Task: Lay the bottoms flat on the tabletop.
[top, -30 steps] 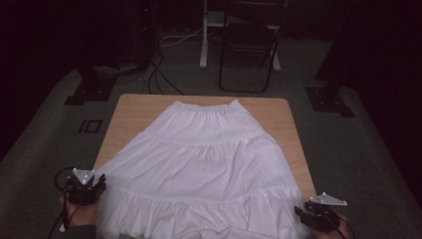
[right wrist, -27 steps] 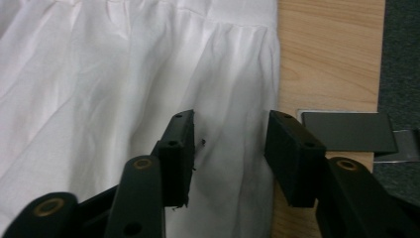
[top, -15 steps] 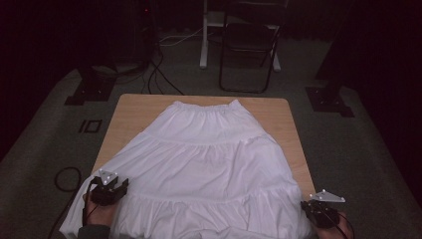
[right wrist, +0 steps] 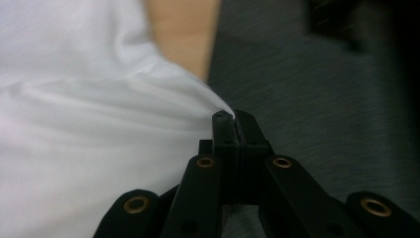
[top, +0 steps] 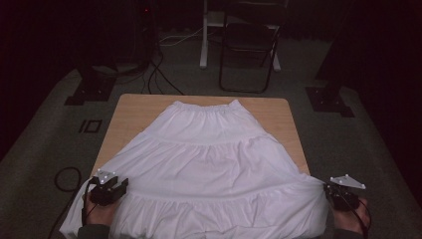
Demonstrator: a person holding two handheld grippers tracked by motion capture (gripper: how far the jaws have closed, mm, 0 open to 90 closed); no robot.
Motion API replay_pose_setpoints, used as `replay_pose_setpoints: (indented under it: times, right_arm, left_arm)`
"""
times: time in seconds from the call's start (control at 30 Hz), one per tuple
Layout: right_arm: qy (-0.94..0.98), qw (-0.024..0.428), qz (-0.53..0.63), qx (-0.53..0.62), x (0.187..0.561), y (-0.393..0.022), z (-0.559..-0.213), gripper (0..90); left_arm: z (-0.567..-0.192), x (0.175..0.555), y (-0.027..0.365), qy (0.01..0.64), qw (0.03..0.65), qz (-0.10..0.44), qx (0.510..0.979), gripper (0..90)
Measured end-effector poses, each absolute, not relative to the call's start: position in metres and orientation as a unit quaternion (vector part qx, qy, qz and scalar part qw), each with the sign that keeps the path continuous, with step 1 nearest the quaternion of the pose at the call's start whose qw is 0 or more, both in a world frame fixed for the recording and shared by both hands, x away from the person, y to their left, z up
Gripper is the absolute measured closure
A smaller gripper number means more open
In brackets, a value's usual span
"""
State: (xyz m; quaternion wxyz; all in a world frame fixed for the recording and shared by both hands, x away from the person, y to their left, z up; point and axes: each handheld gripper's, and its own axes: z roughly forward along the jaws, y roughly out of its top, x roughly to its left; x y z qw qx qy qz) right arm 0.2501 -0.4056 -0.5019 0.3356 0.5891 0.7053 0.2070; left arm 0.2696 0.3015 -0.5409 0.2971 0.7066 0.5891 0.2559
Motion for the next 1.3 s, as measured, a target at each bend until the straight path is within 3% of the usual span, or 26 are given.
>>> replay_pose_setpoints:
  times: [0.1,0.23,0.33,0.5,0.73,0.8,0.87,0.9,0.97,1.03,1.1,1.17,1.23,1.3]
  right_arm:
    - [0.683,0.365,0.212,0.596,0.258,-0.409,-0.494,89.7]
    - [0.688,0.356,0.218,0.593,0.264,-0.402,-0.497,87.0]
    - [0.691,0.32,0.258,0.595,0.255,-0.392,-0.5,59.8]
    - [0.713,0.298,0.285,0.567,0.223,-0.365,-0.509,46.7]
    - [0.754,0.232,0.261,0.557,0.2,-0.345,-0.533,47.7]
    - [0.751,0.211,0.273,0.563,0.199,-0.348,-0.536,54.5]
    - [0.754,0.203,0.268,0.564,0.199,-0.35,-0.534,69.4]
    - [0.754,0.203,0.268,0.564,0.199,-0.35,-0.534,69.4]
    - [0.756,0.206,0.254,0.568,0.198,-0.352,-0.532,85.9]
    - [0.747,0.224,0.235,0.58,0.196,-0.356,-0.531,87.0]
    - [0.729,0.248,0.216,0.601,0.194,-0.364,-0.532,87.2]
    - [0.725,0.238,0.23,0.604,0.195,-0.367,-0.532,84.7]
    - [0.728,0.251,0.255,0.585,0.194,-0.362,-0.531,66.1]
    - [0.726,0.259,0.295,0.564,0.195,-0.356,-0.529,54.5]
  left_arm:
    - [-0.542,0.271,0.3,0.586,0.301,0.257,0.707,56.6]
    - [-0.542,0.272,0.3,0.587,0.303,0.258,0.705,56.4]
    - [-0.542,0.272,0.3,0.588,0.304,0.259,0.704,56.0]
    - [-0.543,0.272,0.301,0.588,0.306,0.26,0.703,55.3]
    - [-0.543,0.272,0.301,0.588,0.307,0.26,0.702,55.1]
    - [-0.543,0.272,0.301,0.588,0.307,0.26,0.701,54.8]
    - [-0.543,0.272,0.301,0.588,0.307,0.26,0.701,54.8]
    - [-0.543,0.272,0.301,0.588,0.307,0.26,0.701,54.7]
    - [-0.544,0.271,0.301,0.588,0.308,0.261,0.701,54.7]
    - [-0.544,0.271,0.302,0.588,0.31,0.261,0.7,54.6]
    - [-0.544,0.271,0.302,0.587,0.31,0.261,0.7,54.6]
    - [-0.544,0.271,0.302,0.587,0.311,0.26,0.701,54.3]
    - [-0.544,0.271,0.302,0.587,0.311,0.26,0.701,53.7]
    - [-0.544,0.271,0.302,0.587,0.311,0.261,0.701,53.6]
